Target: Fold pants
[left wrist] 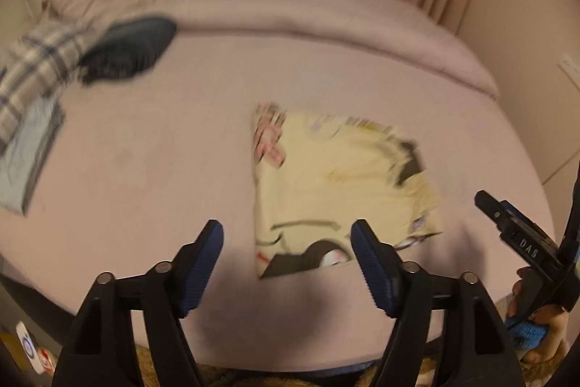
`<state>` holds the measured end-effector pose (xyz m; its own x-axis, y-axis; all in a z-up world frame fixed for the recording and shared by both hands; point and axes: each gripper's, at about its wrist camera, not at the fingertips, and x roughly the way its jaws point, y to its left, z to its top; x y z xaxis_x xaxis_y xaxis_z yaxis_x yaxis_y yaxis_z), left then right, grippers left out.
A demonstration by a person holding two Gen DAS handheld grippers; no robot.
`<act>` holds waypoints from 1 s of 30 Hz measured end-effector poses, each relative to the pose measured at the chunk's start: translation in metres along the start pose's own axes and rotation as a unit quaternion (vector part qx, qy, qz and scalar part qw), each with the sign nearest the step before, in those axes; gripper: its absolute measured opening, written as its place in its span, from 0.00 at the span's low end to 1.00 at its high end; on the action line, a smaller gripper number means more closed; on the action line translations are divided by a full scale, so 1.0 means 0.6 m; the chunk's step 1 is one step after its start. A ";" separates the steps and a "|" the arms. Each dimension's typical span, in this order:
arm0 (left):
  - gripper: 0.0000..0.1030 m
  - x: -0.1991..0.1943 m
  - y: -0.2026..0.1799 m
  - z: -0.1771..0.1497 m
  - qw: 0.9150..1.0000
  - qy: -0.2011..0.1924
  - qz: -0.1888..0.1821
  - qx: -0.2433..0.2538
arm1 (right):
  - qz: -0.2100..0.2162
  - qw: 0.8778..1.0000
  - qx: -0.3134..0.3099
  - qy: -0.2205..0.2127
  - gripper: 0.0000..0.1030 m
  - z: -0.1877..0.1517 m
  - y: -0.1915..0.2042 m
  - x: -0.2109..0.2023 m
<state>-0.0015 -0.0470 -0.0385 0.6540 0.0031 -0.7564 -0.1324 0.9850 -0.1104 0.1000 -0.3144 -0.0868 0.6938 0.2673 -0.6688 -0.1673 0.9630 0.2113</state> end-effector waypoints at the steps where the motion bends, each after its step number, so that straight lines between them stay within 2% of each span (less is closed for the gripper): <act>1: 0.73 -0.013 -0.007 0.002 1.000 -0.013 -0.001 0.005 | 0.005 1.000 -0.005 -0.013 0.84 0.005 0.005 -0.019; 5: 0.76 -0.045 -0.025 0.009 0.998 -0.055 -0.001 0.014 | -0.021 0.997 -0.029 -0.066 0.85 0.012 0.028 -0.087; 9: 0.76 -0.053 -0.030 0.007 0.997 -0.078 0.011 0.008 | -0.015 0.995 -0.031 -0.095 0.89 0.009 0.040 -0.132; 15: 0.76 -0.053 -0.035 0.003 0.997 -0.068 0.035 0.008 | -0.032 0.994 -0.067 -0.082 0.90 -0.004 0.077 -0.130; 18: 0.76 -0.040 -0.039 -0.001 0.997 -0.044 0.054 0.016 | -0.027 0.995 -0.074 -0.067 0.90 -0.013 0.086 -0.121; 23: 0.76 -0.027 -0.033 -0.008 0.998 -0.021 0.054 0.002 | -0.014 0.995 -0.082 -0.049 0.90 -0.020 0.103 -0.111; 30: 0.76 -0.029 -0.023 -0.011 0.998 -0.018 0.056 -0.002 | 0.001 0.995 -0.084 -0.043 0.90 -0.020 0.119 -0.112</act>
<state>-0.0161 -0.0619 -0.0279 0.6616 0.1193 -0.7403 -0.2083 0.9776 -0.0286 0.0327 -0.2631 -0.0353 0.7498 0.2723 -0.6030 -0.2790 0.9565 0.0850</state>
